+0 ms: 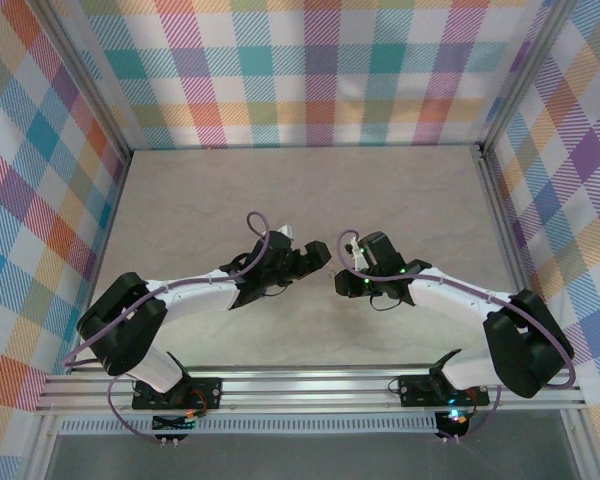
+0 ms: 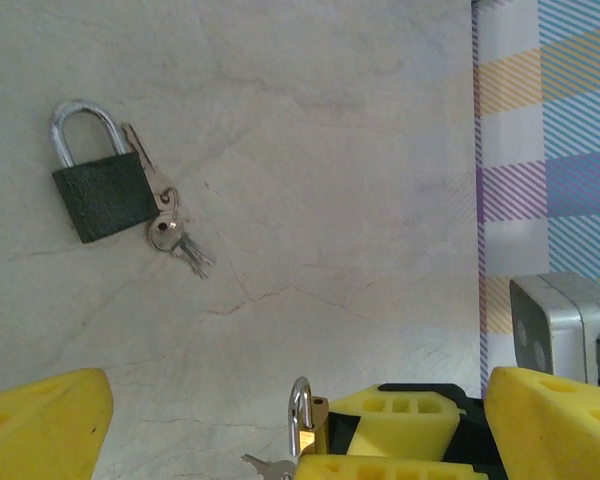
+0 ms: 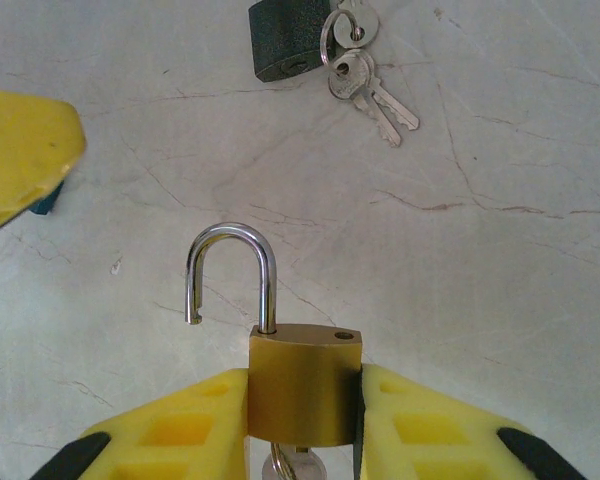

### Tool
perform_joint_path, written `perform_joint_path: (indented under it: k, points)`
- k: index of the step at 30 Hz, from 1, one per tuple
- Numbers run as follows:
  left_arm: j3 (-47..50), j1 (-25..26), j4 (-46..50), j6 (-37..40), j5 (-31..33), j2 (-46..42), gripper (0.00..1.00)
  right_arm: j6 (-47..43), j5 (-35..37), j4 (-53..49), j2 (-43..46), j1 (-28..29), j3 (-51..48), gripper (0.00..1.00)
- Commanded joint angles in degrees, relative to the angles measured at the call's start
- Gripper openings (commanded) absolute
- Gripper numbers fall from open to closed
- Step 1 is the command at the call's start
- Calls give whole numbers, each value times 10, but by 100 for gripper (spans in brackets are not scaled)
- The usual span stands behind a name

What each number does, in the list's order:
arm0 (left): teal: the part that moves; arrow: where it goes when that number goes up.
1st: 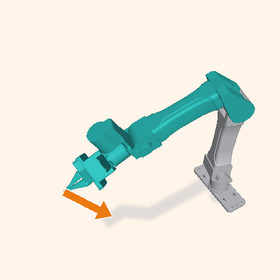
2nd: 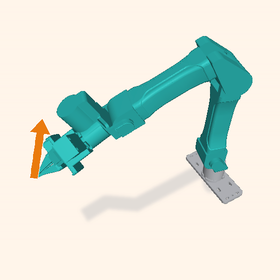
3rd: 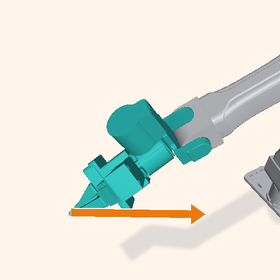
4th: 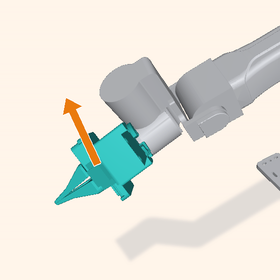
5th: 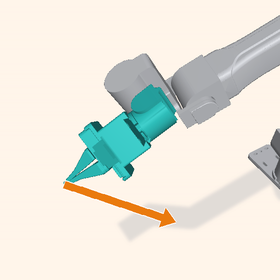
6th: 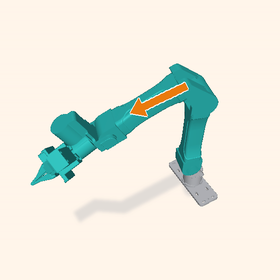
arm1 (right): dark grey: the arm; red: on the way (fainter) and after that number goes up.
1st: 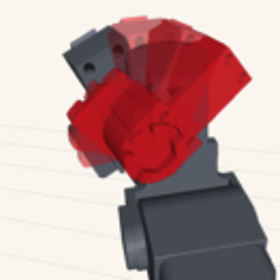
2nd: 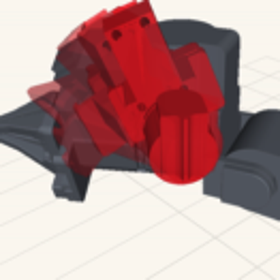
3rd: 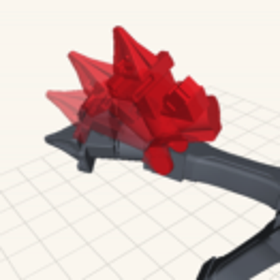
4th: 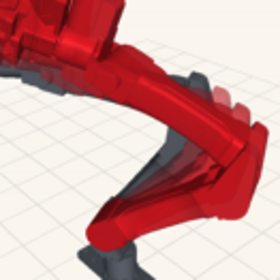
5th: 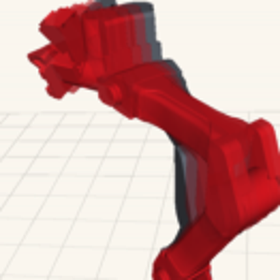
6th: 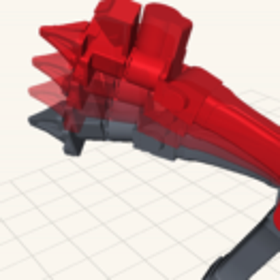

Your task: Lock with the key

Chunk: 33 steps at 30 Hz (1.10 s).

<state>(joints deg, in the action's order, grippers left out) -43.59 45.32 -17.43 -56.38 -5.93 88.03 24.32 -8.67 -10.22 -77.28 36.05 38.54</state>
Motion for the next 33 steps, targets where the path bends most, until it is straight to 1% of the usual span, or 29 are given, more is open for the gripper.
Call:
perform_joint_path:
  k: [1, 3, 5, 8, 11, 16, 21, 27, 33]
  points:
    - [9, 13, -40, -17, -13, 13, 94, -13, -9, 12, 13, 3, -6, 27]
    - [12, 16, -51, -23, -18, 20, 91, -13, -8, 12, 15, 3, -7, 27]
    - [15, 18, -69, -31, -31, 29, 86, -12, -8, 14, 17, 4, -8, 27]
    - [17, 21, -85, -42, -44, 43, 83, -12, -7, 15, 18, 4, -9, 27]
    - [17, 24, -89, -47, -49, 53, 81, -12, -7, 16, 21, 4, -11, 27]
    - [21, 25, -115, -60, -60, 67, 71, -12, -8, 18, 24, 4, -12, 27]
    - [21, 26, -130, -68, -67, 77, 63, -14, -9, 18, 24, 5, -13, 27]
    - [25, 26, -146, -76, -71, 85, 52, -14, -8, 20, 25, 7, -13, 26]
    - [26, 26, -166, -87, -78, 97, 38, -15, -9, 20, 25, 8, -13, 26]
